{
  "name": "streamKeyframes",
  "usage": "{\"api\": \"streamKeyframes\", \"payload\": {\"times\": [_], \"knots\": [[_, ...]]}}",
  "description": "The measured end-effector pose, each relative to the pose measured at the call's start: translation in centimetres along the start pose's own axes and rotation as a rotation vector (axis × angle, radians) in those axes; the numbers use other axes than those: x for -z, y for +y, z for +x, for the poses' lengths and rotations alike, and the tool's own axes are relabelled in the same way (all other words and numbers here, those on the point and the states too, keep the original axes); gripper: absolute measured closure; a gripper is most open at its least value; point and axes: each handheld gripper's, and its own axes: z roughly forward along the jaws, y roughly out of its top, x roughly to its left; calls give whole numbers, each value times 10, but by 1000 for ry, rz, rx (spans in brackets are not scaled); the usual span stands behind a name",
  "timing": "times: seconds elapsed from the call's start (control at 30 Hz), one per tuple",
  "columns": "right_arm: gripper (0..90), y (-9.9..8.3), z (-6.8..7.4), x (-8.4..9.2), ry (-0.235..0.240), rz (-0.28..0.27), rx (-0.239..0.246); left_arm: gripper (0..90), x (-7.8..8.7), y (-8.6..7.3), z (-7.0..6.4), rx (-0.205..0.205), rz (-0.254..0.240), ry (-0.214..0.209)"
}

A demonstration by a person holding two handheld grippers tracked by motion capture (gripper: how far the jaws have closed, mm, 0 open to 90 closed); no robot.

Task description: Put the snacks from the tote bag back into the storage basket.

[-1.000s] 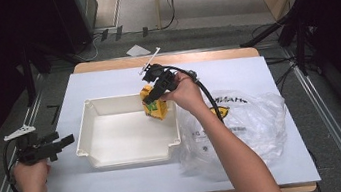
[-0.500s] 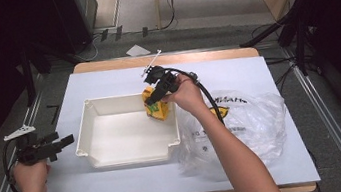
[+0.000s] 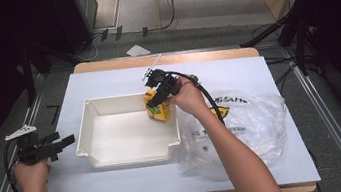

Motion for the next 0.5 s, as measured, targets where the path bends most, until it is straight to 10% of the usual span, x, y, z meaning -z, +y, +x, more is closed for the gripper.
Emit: {"api": "streamKeyframes", "payload": {"times": [0.5], "knots": [[455, 1, 6, 9, 24, -19, 13, 168, -1, 0, -1, -3, 0, -2]]}}
